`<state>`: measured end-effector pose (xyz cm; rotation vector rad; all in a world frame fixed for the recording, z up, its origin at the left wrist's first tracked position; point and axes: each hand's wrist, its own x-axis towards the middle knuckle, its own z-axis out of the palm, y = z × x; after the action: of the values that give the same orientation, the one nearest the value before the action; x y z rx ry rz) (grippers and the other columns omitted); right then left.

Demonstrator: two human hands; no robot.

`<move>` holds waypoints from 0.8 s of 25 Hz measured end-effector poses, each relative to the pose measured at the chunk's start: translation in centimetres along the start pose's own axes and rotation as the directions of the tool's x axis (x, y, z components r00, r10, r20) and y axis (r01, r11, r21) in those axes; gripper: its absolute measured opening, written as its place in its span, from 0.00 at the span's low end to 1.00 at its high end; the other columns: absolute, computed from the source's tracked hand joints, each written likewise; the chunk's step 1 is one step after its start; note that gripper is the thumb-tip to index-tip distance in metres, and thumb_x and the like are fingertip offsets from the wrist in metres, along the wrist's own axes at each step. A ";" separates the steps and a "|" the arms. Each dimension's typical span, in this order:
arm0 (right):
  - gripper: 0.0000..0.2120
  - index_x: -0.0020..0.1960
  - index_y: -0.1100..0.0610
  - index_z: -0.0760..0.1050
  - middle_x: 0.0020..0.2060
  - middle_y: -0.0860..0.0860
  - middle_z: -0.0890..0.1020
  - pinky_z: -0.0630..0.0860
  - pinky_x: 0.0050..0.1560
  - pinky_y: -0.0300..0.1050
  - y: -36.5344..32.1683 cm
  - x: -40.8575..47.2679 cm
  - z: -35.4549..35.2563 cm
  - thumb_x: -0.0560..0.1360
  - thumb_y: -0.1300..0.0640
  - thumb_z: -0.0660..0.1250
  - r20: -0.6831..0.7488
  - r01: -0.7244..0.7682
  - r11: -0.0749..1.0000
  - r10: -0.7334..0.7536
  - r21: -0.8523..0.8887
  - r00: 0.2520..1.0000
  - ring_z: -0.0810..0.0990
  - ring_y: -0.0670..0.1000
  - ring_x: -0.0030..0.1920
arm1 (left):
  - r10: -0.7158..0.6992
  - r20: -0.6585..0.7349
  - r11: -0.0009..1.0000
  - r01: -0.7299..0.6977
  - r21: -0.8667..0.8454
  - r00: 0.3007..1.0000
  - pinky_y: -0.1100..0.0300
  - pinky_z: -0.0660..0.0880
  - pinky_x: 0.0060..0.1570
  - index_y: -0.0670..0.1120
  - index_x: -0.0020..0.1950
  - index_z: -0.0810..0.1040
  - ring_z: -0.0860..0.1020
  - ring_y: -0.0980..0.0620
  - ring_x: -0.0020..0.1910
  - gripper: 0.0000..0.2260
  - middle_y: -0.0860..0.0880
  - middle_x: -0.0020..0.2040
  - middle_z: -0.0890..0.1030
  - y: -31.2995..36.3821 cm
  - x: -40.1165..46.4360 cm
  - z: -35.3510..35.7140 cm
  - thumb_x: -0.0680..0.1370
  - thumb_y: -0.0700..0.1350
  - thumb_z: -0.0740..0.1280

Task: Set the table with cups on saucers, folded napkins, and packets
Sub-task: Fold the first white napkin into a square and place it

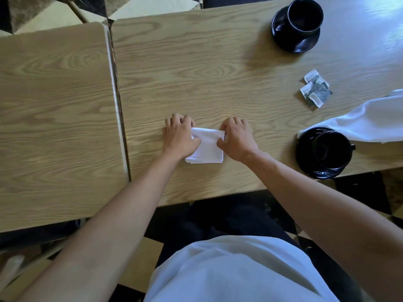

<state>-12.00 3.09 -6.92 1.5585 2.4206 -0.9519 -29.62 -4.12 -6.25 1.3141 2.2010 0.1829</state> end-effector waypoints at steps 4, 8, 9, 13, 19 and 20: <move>0.10 0.51 0.50 0.68 0.43 0.45 0.76 0.71 0.49 0.47 -0.1 -1.2 -0.7 0.72 0.60 0.64 0.034 -0.074 0.928 0.066 0.366 0.997 0.73 0.53 0.49 | -0.003 0.127 0.915 0.054 -0.399 0.992 0.55 0.72 0.42 0.52 0.49 0.71 0.75 0.48 0.45 0.09 0.52 0.43 0.77 -0.7 -0.6 -1.2 0.73 0.44 0.69; 0.12 0.60 0.52 0.71 0.45 0.50 0.80 0.75 0.43 0.46 0.2 -2.5 -0.9 0.78 0.60 0.65 0.039 -0.133 0.739 0.143 0.660 0.989 0.79 0.50 0.42 | -0.053 0.189 0.642 0.178 -0.745 0.981 0.57 0.78 0.44 0.51 0.54 0.75 0.80 0.52 0.44 0.10 0.49 0.49 0.83 -0.6 -1.9 -1.8 0.76 0.42 0.73; 0.14 0.64 0.53 0.72 0.45 0.49 0.80 0.76 0.44 0.46 0.3 -2.8 -1.0 0.79 0.59 0.64 0.042 -0.153 0.708 0.172 0.690 0.984 0.79 0.49 0.43 | -0.083 0.195 0.572 0.207 -0.794 0.977 0.54 0.79 0.47 0.49 0.54 0.77 0.81 0.51 0.46 0.09 0.49 0.49 0.84 -0.3 -2.1 -1.5 0.77 0.40 0.73; 0.11 0.54 0.57 0.80 0.45 0.47 0.83 0.75 0.44 0.43 0.0 -2.9 -1.1 0.81 0.58 0.59 -0.021 -0.183 0.648 0.294 0.740 0.956 0.78 0.43 0.41 | -0.178 0.178 0.389 0.236 -0.891 0.968 0.50 0.77 0.48 0.45 0.52 0.80 0.79 0.48 0.44 0.02 0.47 0.46 0.82 1.4 -2.3 0.1 0.80 0.41 0.70; 0.22 0.36 0.54 0.65 0.30 0.45 0.67 0.63 0.36 0.46 0.2 0.3 -2.1 0.85 0.46 0.54 -0.092 -0.217 0.653 0.404 0.725 0.910 0.65 0.46 0.31 | -0.175 -0.062 0.717 0.084 -0.692 0.983 0.58 0.67 0.36 0.53 0.56 0.74 0.69 0.58 0.32 0.08 0.54 0.36 0.72 5.1 0.7 1.3 0.81 0.55 0.65; 0.22 0.36 0.55 0.66 0.30 0.45 0.69 0.63 0.36 0.48 0.5 1.3 -2.3 0.86 0.46 0.54 -0.094 -0.226 0.675 0.402 0.702 0.911 0.66 0.46 0.32 | -0.185 -0.100 0.751 0.075 -0.656 0.978 0.58 0.67 0.35 0.54 0.55 0.73 0.70 0.60 0.30 0.07 0.56 0.35 0.72 5.7 1.5 1.5 0.82 0.55 0.65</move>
<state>-11.61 5.56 -5.83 2.3553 1.8756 -1.7900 -24.99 -0.22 -5.84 0.7623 2.0487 0.9411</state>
